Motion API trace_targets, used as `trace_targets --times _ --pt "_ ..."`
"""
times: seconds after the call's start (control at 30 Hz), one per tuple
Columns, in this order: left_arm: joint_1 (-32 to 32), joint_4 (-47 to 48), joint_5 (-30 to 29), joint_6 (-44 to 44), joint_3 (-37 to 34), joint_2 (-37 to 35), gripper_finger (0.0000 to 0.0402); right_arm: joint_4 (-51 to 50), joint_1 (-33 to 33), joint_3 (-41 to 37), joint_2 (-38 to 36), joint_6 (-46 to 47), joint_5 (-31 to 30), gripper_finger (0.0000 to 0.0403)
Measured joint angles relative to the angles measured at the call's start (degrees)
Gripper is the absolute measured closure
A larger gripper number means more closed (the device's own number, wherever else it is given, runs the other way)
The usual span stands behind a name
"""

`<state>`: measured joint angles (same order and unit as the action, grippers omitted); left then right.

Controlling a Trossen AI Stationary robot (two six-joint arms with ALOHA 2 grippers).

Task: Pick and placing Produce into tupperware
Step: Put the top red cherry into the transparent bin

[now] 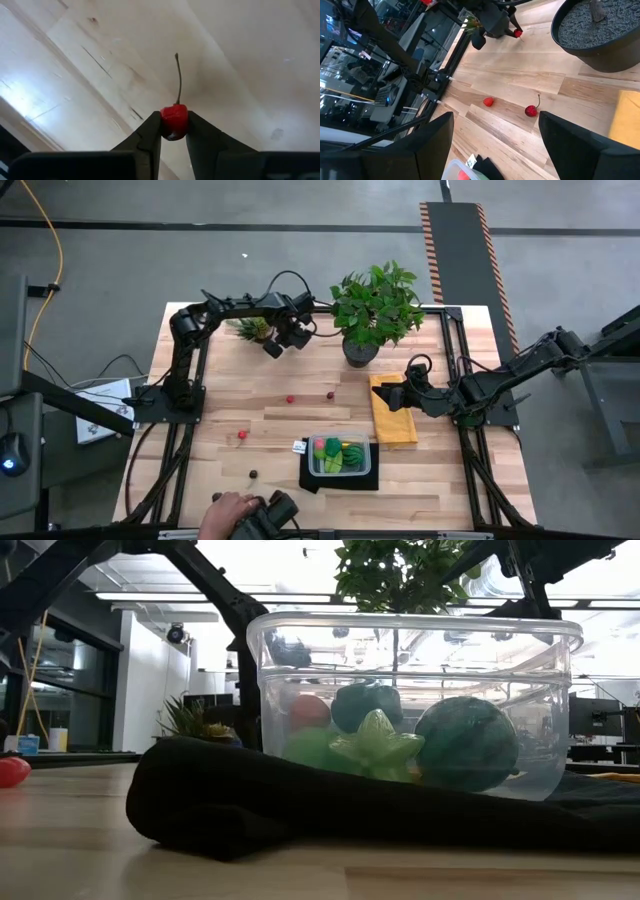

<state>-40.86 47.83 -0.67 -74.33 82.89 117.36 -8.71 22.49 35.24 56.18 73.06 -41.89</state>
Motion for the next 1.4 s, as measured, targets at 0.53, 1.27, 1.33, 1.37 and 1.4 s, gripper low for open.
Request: trace_targets --times 0.53,1.27,1.33,1.37,1.4 --pt "0.09 0.67 1.24 1.34 -0.02 -3.9 0.0333 -0.02 -0.01 0.0 -0.02 -0.04 -1.12 0.0121" --pt "6.87 3.38 2.66 3.97 -0.04 -6.24 0.033 -0.04 0.0 0.0 -0.02 -1.51 0.09 0.0121" --pt "6.93 3.58 2.85 4.58 -0.04 -7.01 0.033 -0.04 0.0 0.0 -0.02 -1.51 0.11 0.0121" --pt "6.93 4.06 2.95 4.88 -0.04 -7.46 0.033 -0.04 0.0 0.0 -0.02 -1.51 0.11 0.0121" --pt "6.9 4.66 3.13 5.37 -0.04 -7.84 0.033 -0.04 -0.01 0.0 -0.02 -1.51 0.11 0.0121"
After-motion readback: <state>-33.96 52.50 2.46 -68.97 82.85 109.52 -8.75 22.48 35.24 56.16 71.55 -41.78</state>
